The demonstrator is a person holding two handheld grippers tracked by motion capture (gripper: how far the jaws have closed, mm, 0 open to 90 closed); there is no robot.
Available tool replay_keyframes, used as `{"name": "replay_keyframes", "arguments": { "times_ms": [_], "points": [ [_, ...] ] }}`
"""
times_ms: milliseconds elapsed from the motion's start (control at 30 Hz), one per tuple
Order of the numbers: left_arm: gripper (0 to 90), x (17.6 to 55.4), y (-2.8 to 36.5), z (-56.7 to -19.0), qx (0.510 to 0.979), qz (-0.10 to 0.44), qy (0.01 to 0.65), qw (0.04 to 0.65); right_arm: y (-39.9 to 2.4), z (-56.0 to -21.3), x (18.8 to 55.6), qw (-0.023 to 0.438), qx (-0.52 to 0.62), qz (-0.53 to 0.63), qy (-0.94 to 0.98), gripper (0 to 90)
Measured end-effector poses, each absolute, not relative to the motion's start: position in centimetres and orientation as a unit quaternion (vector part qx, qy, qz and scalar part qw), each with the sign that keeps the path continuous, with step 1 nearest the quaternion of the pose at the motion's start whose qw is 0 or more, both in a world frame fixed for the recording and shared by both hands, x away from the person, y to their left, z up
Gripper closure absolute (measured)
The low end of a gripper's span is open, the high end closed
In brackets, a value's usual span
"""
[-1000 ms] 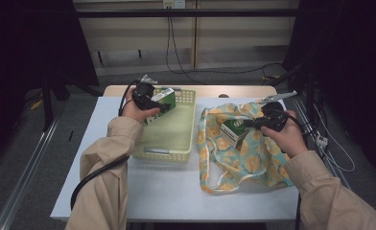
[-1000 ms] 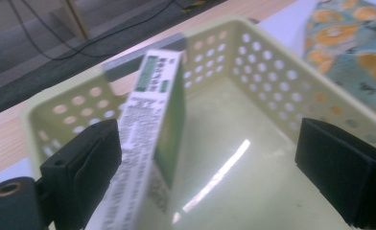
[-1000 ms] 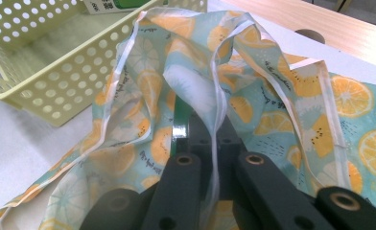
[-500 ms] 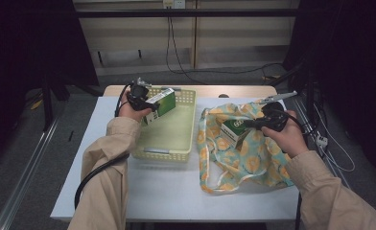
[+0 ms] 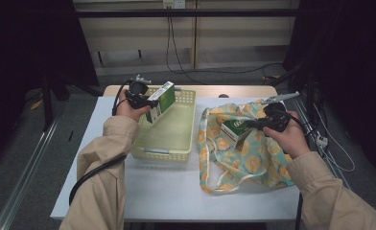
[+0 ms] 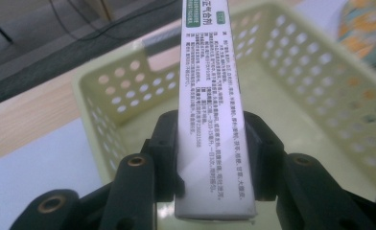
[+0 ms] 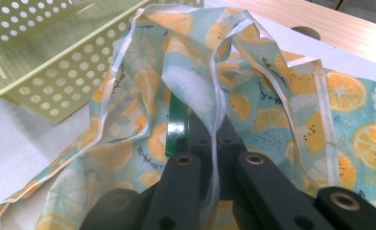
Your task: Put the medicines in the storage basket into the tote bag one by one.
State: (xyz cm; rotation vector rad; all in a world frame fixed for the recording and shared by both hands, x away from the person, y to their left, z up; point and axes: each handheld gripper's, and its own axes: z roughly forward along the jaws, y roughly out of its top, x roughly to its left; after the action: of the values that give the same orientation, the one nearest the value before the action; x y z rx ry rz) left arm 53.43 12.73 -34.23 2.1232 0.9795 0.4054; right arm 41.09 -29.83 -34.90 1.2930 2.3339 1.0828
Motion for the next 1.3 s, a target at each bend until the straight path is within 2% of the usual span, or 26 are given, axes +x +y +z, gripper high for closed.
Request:
{"name": "replay_keyframes", "arguments": {
  "times_ms": [233,467,600,767,1300],
  "points": [
    [62.7,49.8,11.2,-30.9,0.84,0.118,0.322,0.42,-30.1,-34.5,41.2,0.136,0.448,0.373,0.801,89.9],
    [62.7,46.0,7.3,-29.5,0.854,0.077,0.243,0.454,-30.7,-33.9,41.1,0.142,0.452,0.373,0.797,89.9],
    [62.7,44.3,4.5,-29.9,0.866,0.054,0.201,0.455,-30.7,-33.8,40.9,0.145,0.452,0.372,0.798,89.9],
    [62.7,43.5,2.0,-31.0,0.873,0.03,0.178,0.453,-30.6,-33.7,40.9,0.145,0.451,0.373,0.798,89.9],
    [62.6,41.3,-2.1,-34.6,0.897,-0.013,0.127,0.424,-29.9,-33.3,40.9,0.144,0.443,0.375,0.801,89.9]
  ]
}}
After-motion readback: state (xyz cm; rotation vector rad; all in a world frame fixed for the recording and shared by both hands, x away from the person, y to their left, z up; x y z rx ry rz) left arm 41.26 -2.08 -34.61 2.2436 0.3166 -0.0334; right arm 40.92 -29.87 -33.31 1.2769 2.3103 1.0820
